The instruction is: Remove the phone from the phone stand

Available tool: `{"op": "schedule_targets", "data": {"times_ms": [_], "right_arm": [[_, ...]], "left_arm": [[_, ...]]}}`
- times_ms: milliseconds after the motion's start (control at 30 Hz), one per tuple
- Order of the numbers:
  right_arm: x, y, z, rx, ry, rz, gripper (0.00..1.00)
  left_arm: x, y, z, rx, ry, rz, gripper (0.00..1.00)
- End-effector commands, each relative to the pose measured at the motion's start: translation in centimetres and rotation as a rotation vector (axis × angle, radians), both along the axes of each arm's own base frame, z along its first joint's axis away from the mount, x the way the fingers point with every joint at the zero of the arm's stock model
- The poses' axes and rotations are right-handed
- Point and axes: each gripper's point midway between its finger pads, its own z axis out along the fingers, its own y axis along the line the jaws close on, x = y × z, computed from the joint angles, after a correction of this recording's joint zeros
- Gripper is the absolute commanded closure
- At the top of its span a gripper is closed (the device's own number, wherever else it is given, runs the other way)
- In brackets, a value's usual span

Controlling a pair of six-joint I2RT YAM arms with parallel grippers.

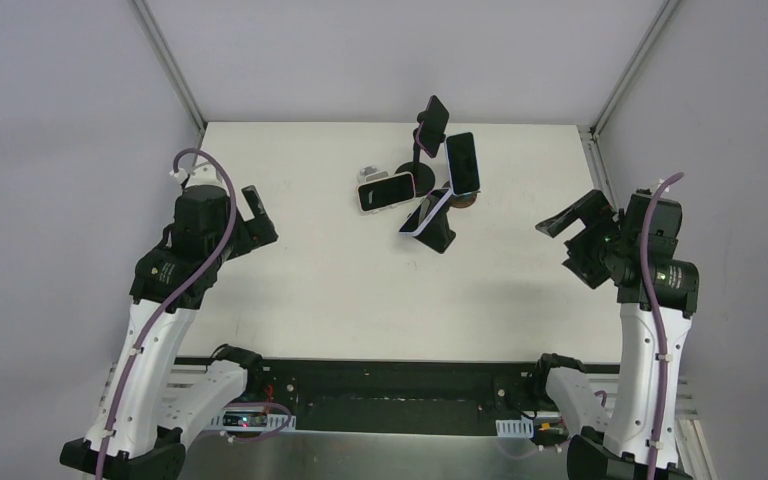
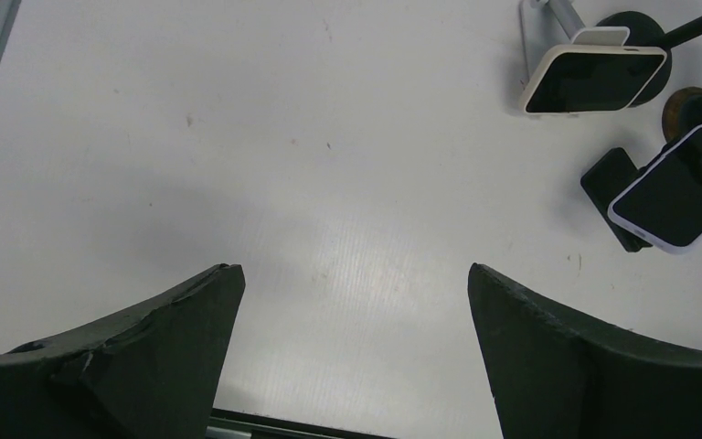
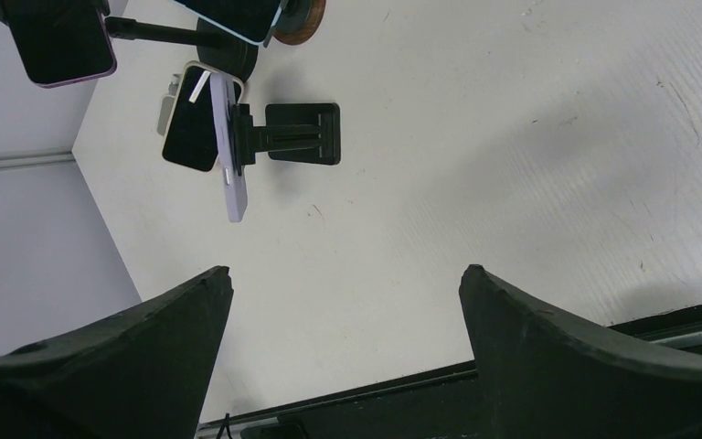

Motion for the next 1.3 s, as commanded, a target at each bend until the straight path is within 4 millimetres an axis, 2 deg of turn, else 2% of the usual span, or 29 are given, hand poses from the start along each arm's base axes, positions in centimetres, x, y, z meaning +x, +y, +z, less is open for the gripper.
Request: {"op": "schedule_targets", "data": {"times_ms": [0,167,300,400,500,600,700,833,967,1133,1267], "right_arm": [[0.0,-0.7,0.1,-0.017,-0.038,-0.049,0.01],[0.0,0.0,-1.3,0.024,0.009,-0.027,0.01],[0.3,0.5,-2.1,0.062,0.048,-0.012,0.01],[0.6,1.6,-2.4,0.117,0.058,0.033,0.01],[1.2,2.9,-2.6,0.198,0.058,0.068,0.01],[1.7,4.6,-3.1,0.233,0.063,0.120,0.01],[1.5,6.5,-4.0,0.157,0.094,0.191,0.01],[1.0,9.3,-5.1,0.117,0.130,0.278,0.01],[0.7,11.7,-6.5,0.134,0.153,0.312,0.01],[-0.4,13.9,-8.2,0.172,0.186,0.317,0.03],[-1.7,13.8,-9.9,0.156,0.201,0.285,0.03]], "left_arm": [[0.0,-0.7,-0.4,-0.029,-0.018,-0.038,0.01],[-0.2,-2.2,-0.9,-0.073,-0.033,-0.113,0.01],[-0.4,-3.5,0.3,-0.121,-0.100,-0.183,0.01],[-0.7,-3.8,1.0,-0.132,-0.157,-0.211,0.01],[-1.0,-5.1,1.1,-0.175,-0.172,-0.278,0.01],[-0.2,-7.7,0.9,-0.290,-0.166,-0.352,0.01],[1.0,-10.6,1.2,-0.414,-0.186,-0.412,0.02],[2.0,-13.5,1.7,-0.412,-0.242,-0.464,0.01],[2.3,-17.5,1.3,-0.444,-0.238,-0.555,0.01],[2.9,-21.7,0.1,-0.416,-0.184,-0.628,0.01],[3.9,-24.2,-0.4,-0.395,-0.171,-0.654,0.01]]}}
